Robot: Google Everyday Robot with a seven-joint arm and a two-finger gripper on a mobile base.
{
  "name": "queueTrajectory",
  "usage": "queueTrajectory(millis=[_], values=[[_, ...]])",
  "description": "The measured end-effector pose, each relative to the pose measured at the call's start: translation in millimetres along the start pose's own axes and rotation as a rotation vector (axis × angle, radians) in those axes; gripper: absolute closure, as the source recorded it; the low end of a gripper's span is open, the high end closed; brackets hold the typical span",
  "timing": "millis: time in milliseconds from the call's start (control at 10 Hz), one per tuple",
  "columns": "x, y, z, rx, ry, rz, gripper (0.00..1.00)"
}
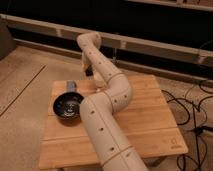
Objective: Place the eraser in the ceramic cup
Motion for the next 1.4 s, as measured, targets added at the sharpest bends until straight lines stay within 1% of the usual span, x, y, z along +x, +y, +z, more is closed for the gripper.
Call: queueTrajectory(millis=[100, 200, 500, 600, 700, 900, 1100, 1400], values=[[3, -10, 0, 0.015, 0.006, 0.014, 1.0], [2, -10, -1, 0.02, 0.005, 0.015, 1.0], [-9, -3, -18, 0.034, -0.025, 0.0, 1.0], [-15, 4, -25, 0.039, -0.038, -0.019, 1.0], [-18, 11, -29, 0.041, -0.045, -0.033, 1.0], [-21, 12, -35, 0.048, -0.053, -0.038, 1.0], [-20, 6, -37, 0.055, -0.05, -0.028, 1.0], [-10, -15, -30, 0.065, -0.026, 0.025, 1.0]])
